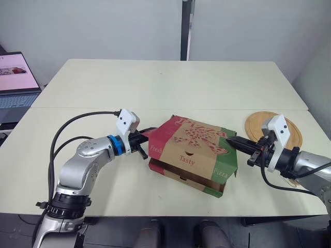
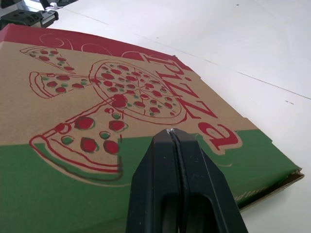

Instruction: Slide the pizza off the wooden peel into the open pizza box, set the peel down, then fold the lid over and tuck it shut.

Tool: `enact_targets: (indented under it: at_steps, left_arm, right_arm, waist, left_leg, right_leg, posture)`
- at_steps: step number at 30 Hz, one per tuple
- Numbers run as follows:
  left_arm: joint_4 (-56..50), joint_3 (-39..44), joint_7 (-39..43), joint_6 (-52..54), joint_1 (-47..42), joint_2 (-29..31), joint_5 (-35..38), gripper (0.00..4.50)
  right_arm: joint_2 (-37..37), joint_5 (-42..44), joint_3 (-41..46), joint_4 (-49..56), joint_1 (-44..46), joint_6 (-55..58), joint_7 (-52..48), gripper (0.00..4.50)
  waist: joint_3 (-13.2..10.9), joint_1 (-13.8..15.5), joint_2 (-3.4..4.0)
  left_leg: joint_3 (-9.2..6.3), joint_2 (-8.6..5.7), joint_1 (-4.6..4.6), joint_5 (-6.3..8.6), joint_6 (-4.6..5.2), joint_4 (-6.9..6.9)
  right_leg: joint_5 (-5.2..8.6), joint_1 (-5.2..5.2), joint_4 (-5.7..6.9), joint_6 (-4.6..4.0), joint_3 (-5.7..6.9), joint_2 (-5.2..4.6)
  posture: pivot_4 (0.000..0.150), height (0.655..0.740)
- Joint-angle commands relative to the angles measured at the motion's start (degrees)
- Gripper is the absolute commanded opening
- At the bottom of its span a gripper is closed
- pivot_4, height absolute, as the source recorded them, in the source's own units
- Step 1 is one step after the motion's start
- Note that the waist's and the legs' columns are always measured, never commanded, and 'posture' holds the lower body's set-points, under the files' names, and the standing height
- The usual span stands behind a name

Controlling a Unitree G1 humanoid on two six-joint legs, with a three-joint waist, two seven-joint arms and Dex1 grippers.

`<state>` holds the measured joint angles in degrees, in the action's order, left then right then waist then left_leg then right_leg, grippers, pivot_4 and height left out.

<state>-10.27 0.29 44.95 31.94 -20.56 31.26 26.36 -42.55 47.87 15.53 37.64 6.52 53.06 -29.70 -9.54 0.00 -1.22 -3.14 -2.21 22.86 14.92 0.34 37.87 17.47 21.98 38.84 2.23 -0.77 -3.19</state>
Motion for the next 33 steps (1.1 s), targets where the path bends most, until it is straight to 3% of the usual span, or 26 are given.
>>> enact_targets:
  at_steps: [1, 5, 13, 18, 23, 33]
  left_arm:
    - [-0.51, 0.82, 1.05, -0.24, -0.14, -0.45, 1.54, 0.0]
    - [-0.55, 1.65, 1.78, -0.28, -0.15, 0.27, 2.06, 0.91]
    - [-0.02, 2.76, 5.65, 0.74, -0.58, 3.64, 3.49, 3.46]
    - [0.19, 4.46, 12.01, 3.77, -0.76, 9.11, 6.71, 3.46]
    - [6.24, 4.29, 17.0, 1.1, -2.61, 13.6, 4.47, 3.46]
    - [15.61, 3.23, 22.31, -4.15, -6.54, 15.28, 0.5, 3.46]
  right_arm:
    - [-0.02, -0.05, 0.11, 1.86, -0.27, -1.35, 0.26, 0.04]
    - [0.04, 0.0, -0.3, 2.01, -0.43, -1.49, 0.33, 0.0]
    - [-0.28, -0.26, -0.83, 1.85, -0.78, -2.11, -0.06, 0.0]
    - [-0.59, -0.57, -0.97, 1.48, -0.98, -2.61, -0.59, 0.0]
    - [-0.6, -1.11, -1.29, 0.94, -0.82, -2.96, -1.18, 0.0]
    - [-1.2, -2.78, -2.1, -0.75, -0.05, -4.06, -2.94, 0.0]
  waist:
    - [0.0, 0.0, 0.0]
    - [0.0, -0.01, 0.0]
    - [-0.02, -0.05, 0.0]
    - [-0.06, -0.12, -0.01]
    - [-0.06, -0.08, 0.0]
    - [-0.09, -0.08, -0.02]
  left_leg:
    - [0.0, 0.0, 0.0, 0.0, 0.0, 0.0]
    - [0.0, 0.0, 0.01, 0.0, 0.0, 0.0]
    - [0.0, 0.0, 0.02, 0.0, 0.0, 0.0]
    - [0.0, 0.01, 0.04, 0.0, 0.0, -0.01]
    - [0.0, 0.01, 0.04, 0.0, 0.0, -0.01]
    - [0.0, 0.01, 0.07, 0.0, 0.0, -0.01]
  right_leg:
    - [0.0, 0.0, 0.0, 0.0, 0.01, 0.0]
    - [0.0, 0.01, 0.01, 0.0, 0.0, 0.0]
    - [0.0, 0.05, 0.02, 0.0, 0.01, 0.01]
    - [0.0, 0.07, 0.02, 0.0, 0.0, 0.01]
    - [0.0, 0.08, 0.02, 0.0, 0.01, 0.0]
    - [0.0, 0.1, 0.02, -0.01, 0.01, -0.02]
  posture:
    - [0.15, 0.7318]
    - [0.15, 0.7318]
    - [0.15, 0.7318]
    - [0.15, 0.7318]
    - [0.15, 0.7318]
    - [0.15, 0.7318]
